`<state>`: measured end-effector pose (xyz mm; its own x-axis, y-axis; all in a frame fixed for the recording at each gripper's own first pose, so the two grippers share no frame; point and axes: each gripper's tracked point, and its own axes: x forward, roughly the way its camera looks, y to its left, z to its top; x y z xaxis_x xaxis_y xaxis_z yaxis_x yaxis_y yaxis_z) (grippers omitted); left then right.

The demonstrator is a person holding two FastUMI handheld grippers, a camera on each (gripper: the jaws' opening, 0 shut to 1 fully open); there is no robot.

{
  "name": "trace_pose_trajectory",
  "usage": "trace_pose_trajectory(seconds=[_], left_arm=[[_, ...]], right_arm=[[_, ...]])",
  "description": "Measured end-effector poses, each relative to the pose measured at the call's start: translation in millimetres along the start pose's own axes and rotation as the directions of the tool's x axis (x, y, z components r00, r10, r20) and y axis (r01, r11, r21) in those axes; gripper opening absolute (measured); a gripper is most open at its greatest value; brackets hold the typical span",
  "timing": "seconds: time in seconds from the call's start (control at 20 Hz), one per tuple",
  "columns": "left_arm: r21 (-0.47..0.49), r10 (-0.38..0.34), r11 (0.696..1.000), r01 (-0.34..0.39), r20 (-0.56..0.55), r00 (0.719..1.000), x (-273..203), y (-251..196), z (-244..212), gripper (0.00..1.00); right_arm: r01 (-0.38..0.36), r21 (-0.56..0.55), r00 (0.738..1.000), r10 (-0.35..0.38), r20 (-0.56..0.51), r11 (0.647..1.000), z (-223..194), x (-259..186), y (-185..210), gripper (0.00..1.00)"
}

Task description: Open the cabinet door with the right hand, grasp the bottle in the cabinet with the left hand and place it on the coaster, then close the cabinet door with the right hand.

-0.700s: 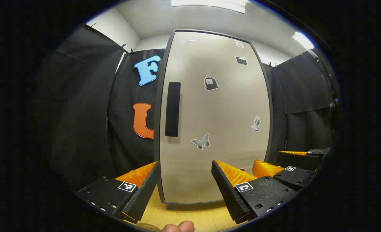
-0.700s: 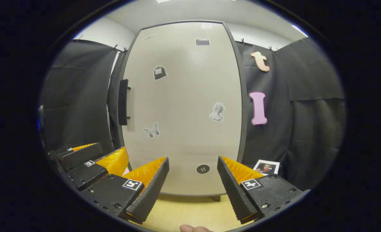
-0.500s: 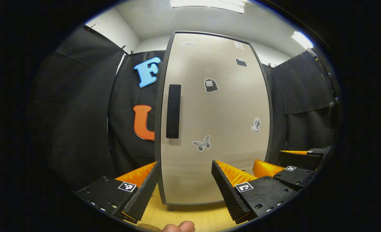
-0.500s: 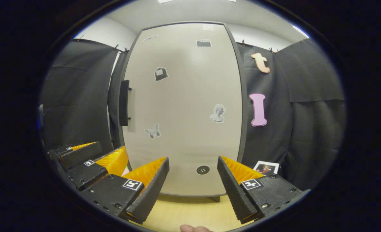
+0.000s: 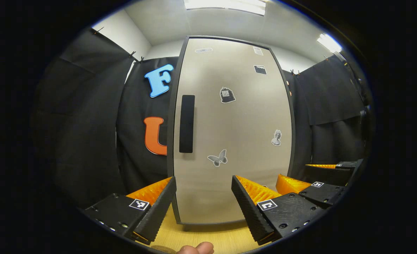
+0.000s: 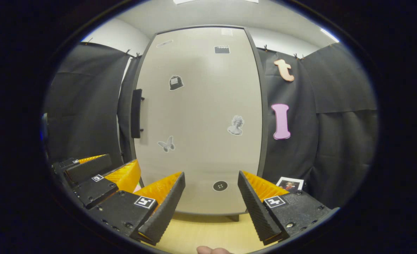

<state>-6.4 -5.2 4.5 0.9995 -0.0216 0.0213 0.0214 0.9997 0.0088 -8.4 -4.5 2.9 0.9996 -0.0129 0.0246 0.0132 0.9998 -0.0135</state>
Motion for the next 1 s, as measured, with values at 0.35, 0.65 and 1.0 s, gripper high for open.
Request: trace_pose_trajectory(seconds=[0.35, 0.65, 1.0], left_arm=[[-0.026, -0.014, 1.0, 0.014, -0.021, 1.0, -2.3, -4.7, -3.7, 0.95], [-0.054, -0.033, 0.998, 0.031, -0.045, 0.998, -7.5, -5.4, -7.6, 0.95], [-0.017, 0.022, 1.0, -0.024, -0.091, 0.996, -42.2, 35.3, -28.1, 0.95]], right_arm=[[-0.004, -0.002, 1.0, 0.004, 0.009, 1.0, 3.2, -4.6, -0.8, 0.97], [-0.025, -0.046, 0.999, 0.027, 0.041, 0.999, 22.5, 5.3, 7.8, 0.95], [-0.157, -0.113, 0.981, 0.168, 0.097, 0.981, 57.9, 45.6, 59.6, 0.95]])
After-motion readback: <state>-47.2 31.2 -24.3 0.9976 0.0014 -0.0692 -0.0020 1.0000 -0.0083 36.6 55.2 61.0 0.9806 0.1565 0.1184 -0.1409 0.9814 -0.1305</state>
